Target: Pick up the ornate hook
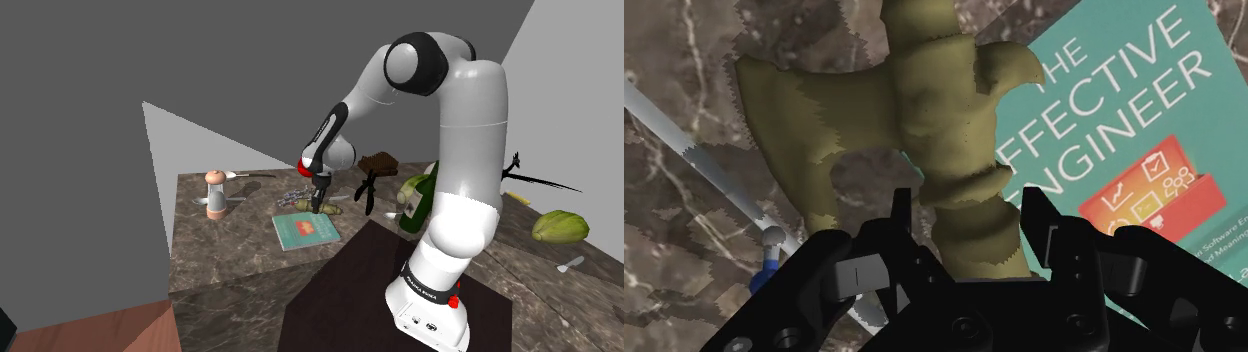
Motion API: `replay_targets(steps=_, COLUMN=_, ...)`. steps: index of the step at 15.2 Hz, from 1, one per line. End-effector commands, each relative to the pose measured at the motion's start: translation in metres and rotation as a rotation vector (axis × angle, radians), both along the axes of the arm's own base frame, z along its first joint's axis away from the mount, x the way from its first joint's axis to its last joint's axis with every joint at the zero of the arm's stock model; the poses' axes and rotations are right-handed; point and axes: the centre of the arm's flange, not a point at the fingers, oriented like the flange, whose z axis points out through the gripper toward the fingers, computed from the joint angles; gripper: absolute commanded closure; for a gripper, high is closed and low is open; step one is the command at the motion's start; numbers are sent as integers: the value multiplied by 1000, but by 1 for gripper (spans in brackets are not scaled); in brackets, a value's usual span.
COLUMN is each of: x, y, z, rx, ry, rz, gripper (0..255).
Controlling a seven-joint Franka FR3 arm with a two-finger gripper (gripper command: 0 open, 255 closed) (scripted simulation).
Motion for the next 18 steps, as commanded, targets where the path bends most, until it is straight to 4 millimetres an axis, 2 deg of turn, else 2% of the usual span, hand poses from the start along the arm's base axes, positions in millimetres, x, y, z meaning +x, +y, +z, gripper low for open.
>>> replay_targets(steps=1, x=0, y=0, z=-1, rx=0, ry=1, rz=-1, gripper=255)
replay_targets(steps=7, x=0, y=0, z=0, rx=0, ry=1, rz=-1, gripper=255)
replay_targets(steps=18, x=0, y=0, z=58, rx=0, ry=1, rz=-1, gripper=255)
